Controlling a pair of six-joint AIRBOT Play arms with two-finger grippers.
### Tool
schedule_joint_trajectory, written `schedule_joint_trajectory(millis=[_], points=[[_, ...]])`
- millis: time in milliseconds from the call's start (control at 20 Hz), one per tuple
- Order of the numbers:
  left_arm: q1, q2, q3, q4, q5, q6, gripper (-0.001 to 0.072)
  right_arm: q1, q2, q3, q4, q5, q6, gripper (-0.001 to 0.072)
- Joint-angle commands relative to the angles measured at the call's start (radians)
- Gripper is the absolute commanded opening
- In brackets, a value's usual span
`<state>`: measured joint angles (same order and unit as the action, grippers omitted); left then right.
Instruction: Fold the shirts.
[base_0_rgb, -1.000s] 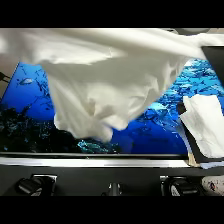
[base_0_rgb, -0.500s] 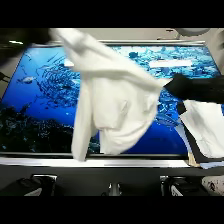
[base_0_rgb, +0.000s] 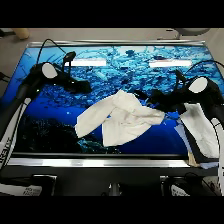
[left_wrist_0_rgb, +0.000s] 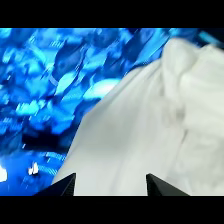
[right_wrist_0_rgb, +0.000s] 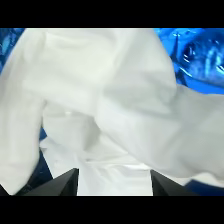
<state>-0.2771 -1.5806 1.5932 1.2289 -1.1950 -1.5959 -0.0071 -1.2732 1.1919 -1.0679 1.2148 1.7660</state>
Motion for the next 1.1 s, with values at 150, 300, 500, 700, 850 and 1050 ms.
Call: schedule_joint_trajectory(millis=[150,300,500,700,850,1050], points=[[0.153,0.288,-0.509,0.035,-0.138,0.051,0.0676,-0.204,-0.019,-0.06,-0.105,0.258,-0.152,0.0505],[0.124,0.352,-0.81,-0.116,0.053,0.052,0.0673,-0.176,-0.019,-0.181,-0.032,0.256,-0.199,0.0634],[0.048,0.34,-0.906,-0.198,0.235,0.051,0.067,-0.058,-0.019,-0.299,-0.017,0.192,-0.215,0.0636],[0.014,0.334,-0.906,-0.198,0.378,-0.018,0.0595,0.072,-0.02,-0.359,-0.009,0.003,-0.151,0.0672],[0.017,0.313,-0.904,-0.198,0.428,-0.066,0.0592,0.13,-0.026,-0.4,0.055,-0.121,-0.135,0.0671],[0.016,0.271,-0.904,-0.201,0.429,-0.066,0.0284,0.148,-0.085,-0.403,0.104,-0.143,-0.129,0.0667]])
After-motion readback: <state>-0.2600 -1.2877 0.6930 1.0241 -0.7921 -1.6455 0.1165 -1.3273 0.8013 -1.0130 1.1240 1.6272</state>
